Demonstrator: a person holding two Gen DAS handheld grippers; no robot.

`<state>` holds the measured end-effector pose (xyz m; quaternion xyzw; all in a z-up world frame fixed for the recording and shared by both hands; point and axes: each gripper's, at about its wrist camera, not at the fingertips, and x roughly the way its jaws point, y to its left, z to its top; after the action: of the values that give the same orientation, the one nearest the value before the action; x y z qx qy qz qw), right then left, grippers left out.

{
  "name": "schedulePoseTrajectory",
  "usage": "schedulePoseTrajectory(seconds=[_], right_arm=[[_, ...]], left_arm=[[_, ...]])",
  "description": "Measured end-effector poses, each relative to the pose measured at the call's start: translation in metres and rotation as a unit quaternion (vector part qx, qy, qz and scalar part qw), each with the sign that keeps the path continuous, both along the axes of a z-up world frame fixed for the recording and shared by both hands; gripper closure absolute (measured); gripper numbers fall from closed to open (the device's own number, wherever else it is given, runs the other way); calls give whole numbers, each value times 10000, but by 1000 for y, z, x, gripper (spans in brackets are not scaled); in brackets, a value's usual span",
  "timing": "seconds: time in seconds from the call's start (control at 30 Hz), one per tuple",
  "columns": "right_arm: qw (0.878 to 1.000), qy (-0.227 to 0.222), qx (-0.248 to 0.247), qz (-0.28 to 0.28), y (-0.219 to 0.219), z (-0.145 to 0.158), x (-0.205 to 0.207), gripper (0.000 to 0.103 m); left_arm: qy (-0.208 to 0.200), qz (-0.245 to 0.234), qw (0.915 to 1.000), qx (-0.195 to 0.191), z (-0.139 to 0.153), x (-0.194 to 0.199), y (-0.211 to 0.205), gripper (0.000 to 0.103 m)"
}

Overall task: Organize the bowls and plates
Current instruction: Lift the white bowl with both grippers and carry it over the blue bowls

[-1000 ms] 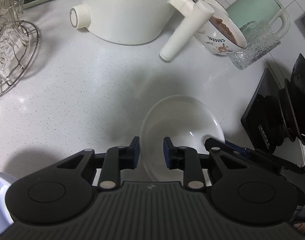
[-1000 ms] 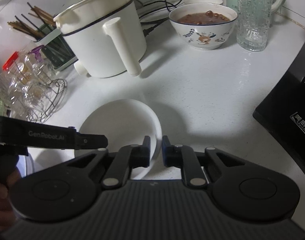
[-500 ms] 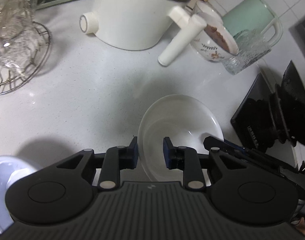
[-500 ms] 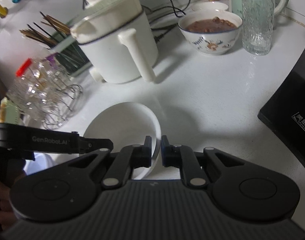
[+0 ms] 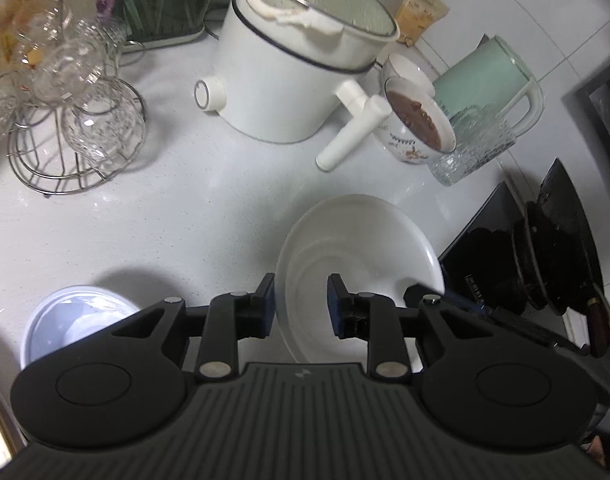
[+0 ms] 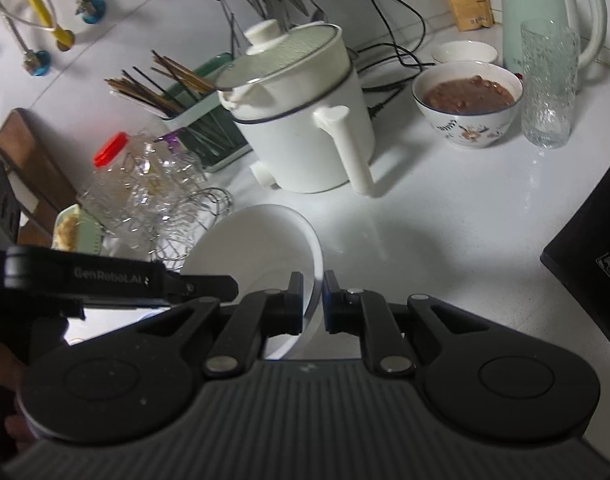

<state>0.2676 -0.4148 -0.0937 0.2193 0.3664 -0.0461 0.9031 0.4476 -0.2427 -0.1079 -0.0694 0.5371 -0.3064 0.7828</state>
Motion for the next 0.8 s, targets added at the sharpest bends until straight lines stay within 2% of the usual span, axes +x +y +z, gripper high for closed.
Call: schedulePoseTrajectory(seconds=[0.2, 0.53, 0.8], right_arm=[[9999, 6, 114, 127, 6, 10, -5, 91], [9987, -70, 147, 478, 27, 26, -4, 91], [9962, -124, 121, 859, 48, 32, 5, 91]], left_arm=[[-105, -44, 9999, 76, 17, -8, 9, 74], [98, 336, 9993, -129, 18, -23, 51, 74], [77, 722, 9970, -261, 22, -27, 85, 74]])
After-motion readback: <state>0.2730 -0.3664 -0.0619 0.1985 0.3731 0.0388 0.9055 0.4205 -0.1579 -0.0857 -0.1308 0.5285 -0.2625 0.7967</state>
